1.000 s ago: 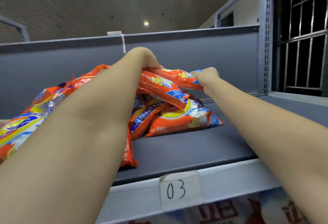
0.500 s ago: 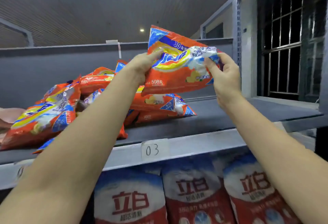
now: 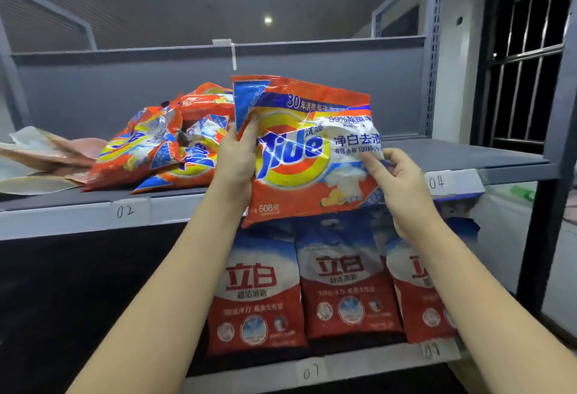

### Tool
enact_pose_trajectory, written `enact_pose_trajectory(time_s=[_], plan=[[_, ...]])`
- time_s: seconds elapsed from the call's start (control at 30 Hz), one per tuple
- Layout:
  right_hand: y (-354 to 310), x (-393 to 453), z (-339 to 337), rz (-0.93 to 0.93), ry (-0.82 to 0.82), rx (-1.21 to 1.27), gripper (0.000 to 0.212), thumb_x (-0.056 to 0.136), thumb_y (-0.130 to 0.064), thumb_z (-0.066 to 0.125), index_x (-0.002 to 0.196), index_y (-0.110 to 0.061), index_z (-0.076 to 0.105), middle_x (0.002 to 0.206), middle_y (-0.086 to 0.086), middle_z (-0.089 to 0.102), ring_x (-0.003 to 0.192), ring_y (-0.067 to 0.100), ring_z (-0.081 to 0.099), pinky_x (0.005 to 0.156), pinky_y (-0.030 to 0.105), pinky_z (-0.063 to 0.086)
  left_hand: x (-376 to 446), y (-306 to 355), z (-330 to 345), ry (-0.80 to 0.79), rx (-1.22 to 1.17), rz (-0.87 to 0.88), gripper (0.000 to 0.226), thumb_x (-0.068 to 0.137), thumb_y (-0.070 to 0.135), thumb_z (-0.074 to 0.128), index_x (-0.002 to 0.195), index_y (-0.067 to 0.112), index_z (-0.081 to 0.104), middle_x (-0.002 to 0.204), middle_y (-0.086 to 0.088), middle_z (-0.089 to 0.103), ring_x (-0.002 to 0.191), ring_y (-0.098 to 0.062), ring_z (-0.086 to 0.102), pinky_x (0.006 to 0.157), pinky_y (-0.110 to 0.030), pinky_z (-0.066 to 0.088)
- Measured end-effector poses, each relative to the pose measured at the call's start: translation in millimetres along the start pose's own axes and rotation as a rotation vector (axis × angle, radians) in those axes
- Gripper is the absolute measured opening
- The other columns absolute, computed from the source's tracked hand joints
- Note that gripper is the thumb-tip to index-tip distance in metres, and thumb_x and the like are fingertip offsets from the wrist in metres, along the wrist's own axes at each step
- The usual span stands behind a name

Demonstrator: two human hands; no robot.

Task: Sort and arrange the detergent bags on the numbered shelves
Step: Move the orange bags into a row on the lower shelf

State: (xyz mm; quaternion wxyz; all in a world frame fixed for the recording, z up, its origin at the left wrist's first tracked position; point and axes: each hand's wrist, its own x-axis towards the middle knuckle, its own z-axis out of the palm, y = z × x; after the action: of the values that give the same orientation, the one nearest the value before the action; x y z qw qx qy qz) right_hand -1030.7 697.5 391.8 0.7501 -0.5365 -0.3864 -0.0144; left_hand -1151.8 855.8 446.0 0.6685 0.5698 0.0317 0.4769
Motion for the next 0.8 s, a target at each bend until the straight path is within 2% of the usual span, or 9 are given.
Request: enact_pose_trajectory(time_s=[0.1,0.17,0.23,0.3,0.37,0.47,0.57,0.63,0.8], plan=[[3,-28,4,0.163,-0.248,-0.011,0.037,0.074,-0.038,0.066,0.106,-0.020,0.063,0.096,-0.001,0.074,0.090,0.015,0.070,0.080,0.034,0.054,-30,8,-20,0.036,0.033,0.035,0.011,0.096,0.030,0.051,0.098,0.023,0.059,0.073,0.008,0.072,0.062,-0.009,0.070,0.054,-0.023,0.056],[9,-52,13,0.224,-0.391,-0.033,0.036,0.072,-0.033,0.068,0.105,-0.019,0.067,0.100,0.001,0.074,0.095,0.016,0.069,0.086,0.033,0.052,-51,9,-39,0.010,0.067,0.020,0.013,0.095,0.029,0.051,0.098,0.022,0.061,0.075,0.006,0.073,0.066,-0.011,0.071,0.056,-0.024,0.056],[20,-79,28,0.282,-0.449,-0.005,0.036,0.071,-0.026,0.068,0.104,-0.012,0.069,0.100,0.004,0.074,0.095,0.018,0.069,0.083,0.028,0.053,-71,4,-66,-0.023,0.108,-0.035,0.021,0.089,0.033,0.055,0.102,0.018,0.064,0.082,0.001,0.074,0.071,-0.016,0.072,0.060,-0.027,0.058],[39,-106,47,0.367,-0.436,0.053,0.034,0.068,-0.018,0.069,0.100,-0.007,0.069,0.097,0.008,0.074,0.091,0.021,0.070,0.076,0.025,0.055,-92,-4,-100,-0.019,0.151,-0.111,0.029,0.081,0.038,0.059,0.100,0.017,0.064,0.085,-0.004,0.075,0.075,-0.021,0.072,0.065,-0.032,0.059],[60,-135,71,0.457,-0.418,0.100,0.034,0.065,-0.013,0.070,0.099,-0.005,0.069,0.096,0.012,0.074,0.090,0.026,0.070,0.076,0.029,0.056,-111,-15,-138,-0.004,0.201,-0.181,0.031,0.075,0.038,0.062,0.098,0.017,0.063,0.086,-0.005,0.075,0.076,-0.023,0.072,0.067,-0.035,0.058],[92,-173,116,0.573,-0.416,0.124,0.041,0.063,-0.006,0.077,0.102,0.000,0.068,0.096,0.015,0.073,0.089,0.027,0.070,0.073,0.030,0.057,-132,-29,-197,0.057,0.234,-0.273,0.023,0.075,0.031,0.063,0.091,0.015,0.063,0.080,-0.005,0.074,0.070,-0.020,0.072,0.059,-0.030,0.057],[122,-201,167,0.675,-0.399,0.146,0.040,0.061,-0.004,0.078,0.100,-0.001,0.070,0.097,0.015,0.073,0.088,0.027,0.071,0.070,0.028,0.056,-139,-36,-257,0.126,0.270,-0.372,0.022,0.082,0.033,0.062,0.094,0.014,0.061,0.081,-0.006,0.074,0.070,-0.021,0.072,0.056,-0.029,0.057],[139,-213,201,0.721,-0.403,0.152,0.039,0.063,-0.009,0.074,0.101,-0.002,0.070,0.098,0.014,0.073,0.090,0.028,0.070,0.071,0.029,0.056,-136,-39,-295,0.145,0.313,-0.417,0.026,0.082,0.037,0.060,0.095,0.014,0.061,0.084,-0.006,0.074,0.073,-0.021,0.073,0.059,-0.030,0.058],[179,-211,275,0.759,-0.394,0.052,0.025,0.078,-0.002,0.072,0.102,-0.006,0.070,0.100,0.009,0.073,0.094,0.022,0.070,0.083,0.033,0.056,-103,-60,-379,0.235,0.331,-0.447,0.023,0.084,0.034,0.061,0.091,0.012,0.063,0.078,-0.006,0.074,0.071,-0.024,0.072,0.060,-0.032,0.058]])
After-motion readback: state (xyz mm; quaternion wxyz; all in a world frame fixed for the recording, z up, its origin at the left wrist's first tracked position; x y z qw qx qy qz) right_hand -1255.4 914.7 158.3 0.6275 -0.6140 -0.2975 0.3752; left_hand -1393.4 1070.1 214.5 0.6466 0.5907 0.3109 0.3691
